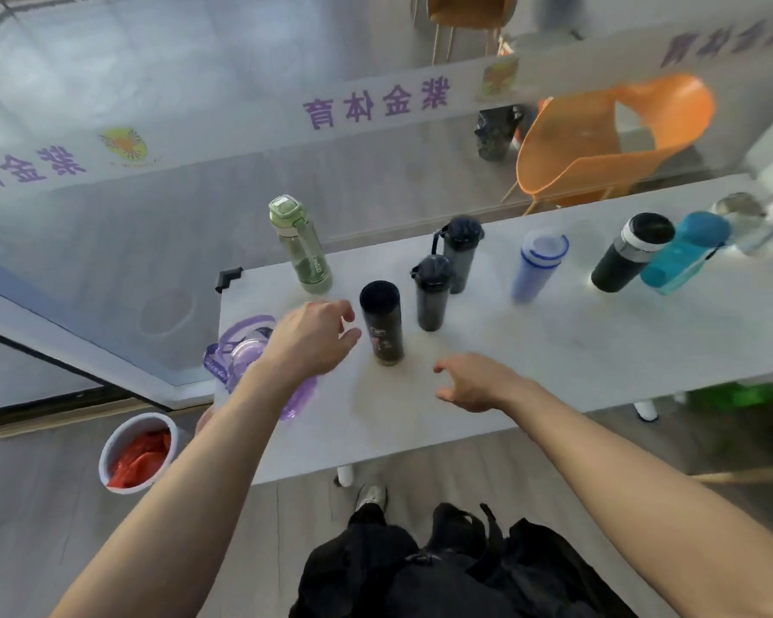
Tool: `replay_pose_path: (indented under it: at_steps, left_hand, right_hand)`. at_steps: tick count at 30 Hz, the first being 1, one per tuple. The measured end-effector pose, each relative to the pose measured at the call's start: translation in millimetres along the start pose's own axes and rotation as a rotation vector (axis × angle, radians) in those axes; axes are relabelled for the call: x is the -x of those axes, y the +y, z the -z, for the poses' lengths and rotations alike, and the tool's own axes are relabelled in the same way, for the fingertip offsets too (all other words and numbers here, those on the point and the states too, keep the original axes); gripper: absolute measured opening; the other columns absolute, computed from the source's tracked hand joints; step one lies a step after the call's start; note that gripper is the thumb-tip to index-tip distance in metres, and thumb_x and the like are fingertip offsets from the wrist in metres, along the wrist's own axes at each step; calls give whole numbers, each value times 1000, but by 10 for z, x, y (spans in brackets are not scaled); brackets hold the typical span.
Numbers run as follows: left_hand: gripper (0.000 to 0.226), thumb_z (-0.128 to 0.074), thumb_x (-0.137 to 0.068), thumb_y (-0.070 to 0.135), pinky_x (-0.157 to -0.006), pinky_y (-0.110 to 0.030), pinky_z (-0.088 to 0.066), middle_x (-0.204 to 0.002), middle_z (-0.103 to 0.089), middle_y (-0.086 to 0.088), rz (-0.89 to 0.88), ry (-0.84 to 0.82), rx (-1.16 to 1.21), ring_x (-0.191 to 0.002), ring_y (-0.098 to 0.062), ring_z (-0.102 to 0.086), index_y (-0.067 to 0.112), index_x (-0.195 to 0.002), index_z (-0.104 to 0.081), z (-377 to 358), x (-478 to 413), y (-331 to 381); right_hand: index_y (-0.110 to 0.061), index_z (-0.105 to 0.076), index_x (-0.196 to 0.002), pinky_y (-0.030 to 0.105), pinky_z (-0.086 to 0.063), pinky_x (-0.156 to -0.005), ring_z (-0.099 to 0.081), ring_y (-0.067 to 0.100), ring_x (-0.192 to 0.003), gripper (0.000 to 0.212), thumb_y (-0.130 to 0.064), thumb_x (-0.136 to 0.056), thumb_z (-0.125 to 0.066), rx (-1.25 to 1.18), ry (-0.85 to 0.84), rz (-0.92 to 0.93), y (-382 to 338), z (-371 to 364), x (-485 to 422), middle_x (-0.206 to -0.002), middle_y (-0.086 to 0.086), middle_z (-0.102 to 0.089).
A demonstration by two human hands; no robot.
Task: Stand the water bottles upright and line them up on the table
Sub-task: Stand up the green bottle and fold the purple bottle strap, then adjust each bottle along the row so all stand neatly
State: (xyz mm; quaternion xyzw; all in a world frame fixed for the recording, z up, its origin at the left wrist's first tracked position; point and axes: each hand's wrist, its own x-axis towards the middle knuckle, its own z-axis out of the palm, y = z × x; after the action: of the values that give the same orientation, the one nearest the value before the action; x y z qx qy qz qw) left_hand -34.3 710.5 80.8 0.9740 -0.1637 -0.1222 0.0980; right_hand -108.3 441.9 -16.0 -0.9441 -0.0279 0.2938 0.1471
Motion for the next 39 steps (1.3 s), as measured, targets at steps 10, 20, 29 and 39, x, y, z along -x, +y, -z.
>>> replay_pose_path:
  at_steps: [10, 20, 29, 39]
  left_hand:
    - [51, -57, -106, 53, -101, -47, -56, -143, -66, -1, -326, -326, -310, -127, -29, -65, 29, -151, -55, -623, -290, 1831]
    - [44, -60, -107, 51, -95, -38, -56, -138, -70, 3, -560, -190, -241, -119, -23, -68, 29, -146, -59, -571, -1203, 3555]
    - [47, -65, -105, 52, -90, -33, -62, -134, -71, 6, -596, -104, -49, -104, -17, -69, 32, -147, -59, -546, -2464, 5327]
    - [63, -70, -96, 65, -91, -39, -59, -134, -69, 1, -524, -14, -91, -117, -22, -67, 30, -147, -58, -848, -3485, 6194]
  right_hand:
    - [-20, -50, -158, 39, -42, -117, -51, 27, -145, 63, -44, -102, -65, -92, 135, -253, 1662, 201, 1120, -161, 6, -52]
    - [-24, -52, -154, 41, -48, -111, -57, 27, -136, 56, -47, -104, -62, -126, 254, -401, 3157, 830, 1486, -154, 4, -56]
    - [-23, -57, -149, 43, -51, -106, -61, 29, -130, 51, -43, -103, -61, -101, 270, -457, 4692, 1695, 1374, -148, 4, -58]
    - [-16, -59, -143, 43, -53, -97, -65, 33, -121, 58, -45, -95, -72, -189, 472, -590, 5979, 2265, 1081, -138, 10, -61]
